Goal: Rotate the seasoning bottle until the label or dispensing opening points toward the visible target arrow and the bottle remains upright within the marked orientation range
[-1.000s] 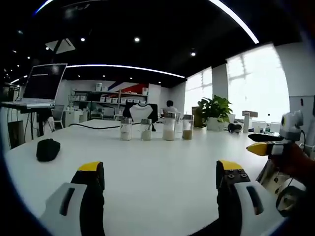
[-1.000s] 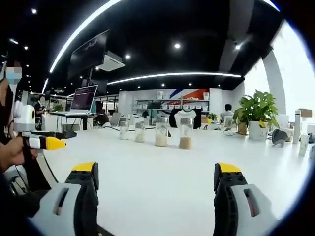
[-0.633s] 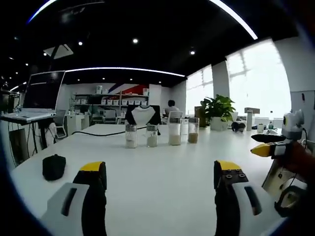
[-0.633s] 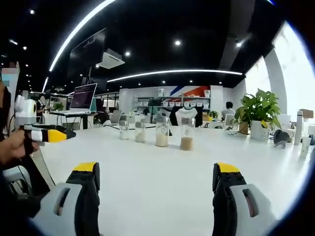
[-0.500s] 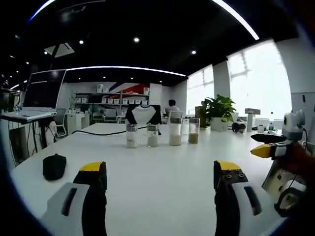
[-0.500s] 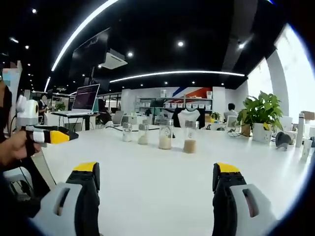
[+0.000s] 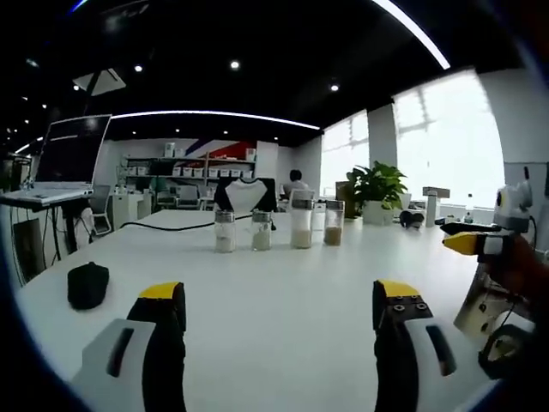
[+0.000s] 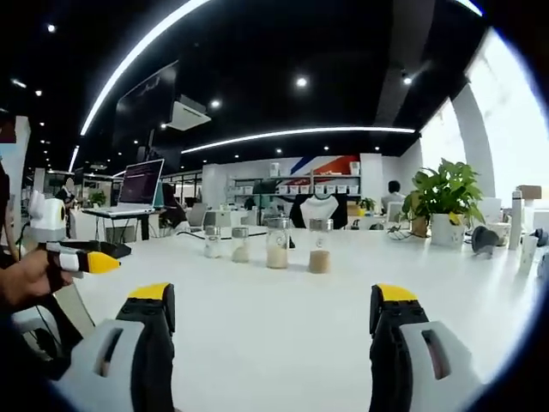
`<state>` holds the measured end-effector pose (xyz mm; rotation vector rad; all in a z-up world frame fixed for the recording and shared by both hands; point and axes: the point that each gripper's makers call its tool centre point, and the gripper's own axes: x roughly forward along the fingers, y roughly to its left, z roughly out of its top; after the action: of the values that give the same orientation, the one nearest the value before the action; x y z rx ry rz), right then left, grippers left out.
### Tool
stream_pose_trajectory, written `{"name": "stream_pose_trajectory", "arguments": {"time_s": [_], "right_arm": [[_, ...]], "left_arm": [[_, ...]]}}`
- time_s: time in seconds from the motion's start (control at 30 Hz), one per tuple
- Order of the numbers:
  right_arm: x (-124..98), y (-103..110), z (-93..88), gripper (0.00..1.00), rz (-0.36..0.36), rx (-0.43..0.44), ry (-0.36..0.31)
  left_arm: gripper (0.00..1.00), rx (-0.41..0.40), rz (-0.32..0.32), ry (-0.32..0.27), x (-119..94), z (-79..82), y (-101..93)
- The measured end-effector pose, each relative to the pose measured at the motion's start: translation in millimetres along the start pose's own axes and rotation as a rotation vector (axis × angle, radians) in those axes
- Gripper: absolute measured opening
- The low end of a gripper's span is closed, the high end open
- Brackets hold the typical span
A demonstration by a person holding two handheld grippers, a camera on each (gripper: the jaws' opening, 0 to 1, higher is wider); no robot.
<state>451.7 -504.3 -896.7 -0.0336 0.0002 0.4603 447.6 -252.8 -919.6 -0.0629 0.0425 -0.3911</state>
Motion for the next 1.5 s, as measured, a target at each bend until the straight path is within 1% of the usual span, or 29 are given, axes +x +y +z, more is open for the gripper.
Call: {"name": "stream_pose_trajectory", "arguments": {"time_s": [0.2, 0.3, 0.4, 0.53, 0.63, 0.77, 0.83, 0.9, 0.97, 1.1, 1.2, 1.4, 1.5], "right_arm": [[0, -4, -7.1, 0.95, -0.006, 0.015, 0.027], [0, -3, -6.4, 0.95, -0.008, 0.024, 0.027], [1, 0, -4.9, 0.95, -0.007, 0.022, 0.025], [2, 8, -8.3, 0.95, 0.002, 0.007, 0.030], [3, 16, -8.0, 0.96, 0.015, 0.000, 0.017], [5, 26, -12.0, 0.97, 0.034, -0.002, 0.019], [6, 30, -14.2, 0.98, 0.048, 0.007, 0.016], [7, 33, -13.4, 0.99, 0.063, 0.029, 0.002], [7, 39, -12.2, 0.99, 0.087, 0.042, -0.008], [7, 45, -9.3, 1.00, 0.090, 0.014, -0.022], [8, 47, -9.0, 1.00, 0.099, 0.001, -0.013], [9, 43, -9.2, 1.00, 0.103, -0.005, -0.010], [8, 41, -8.5, 0.99, 0.111, 0.027, -0.013]], "left_arm": [[0.94, -0.003, 0.004, 0.006, 0, -1.7, -1.7], [0.94, -0.016, -0.006, -0.001, 0, -0.6, -4.7], [0.93, -0.004, -0.015, 0.000, 0, -0.5, -7.5], [0.94, 0.014, -0.022, 0.008, 1, -3.6, -9.5], [0.94, 0.027, -0.021, -0.008, 0, -1.9, -9.0], [0.95, 0.044, -0.028, -0.008, -1, -2.8, -7.9], [0.96, 0.058, -0.027, -0.040, -2, 0.2, -6.4], [1.00, 0.056, -0.037, -0.050, -3, 0.7, -6.9], [1.00, 0.041, -0.036, -0.048, -3, 0.4, -4.9], [1.00, 0.042, -0.030, -0.042, -3, -2.3, -2.9], [1.00, 0.021, -0.025, -0.032, -4, -6.8, -2.6], [1.00, 0.038, -0.031, -0.014, -1, -10.4, -7.7], [1.00, 0.028, -0.030, -0.002, 1, -13.3, -7.6]]}}
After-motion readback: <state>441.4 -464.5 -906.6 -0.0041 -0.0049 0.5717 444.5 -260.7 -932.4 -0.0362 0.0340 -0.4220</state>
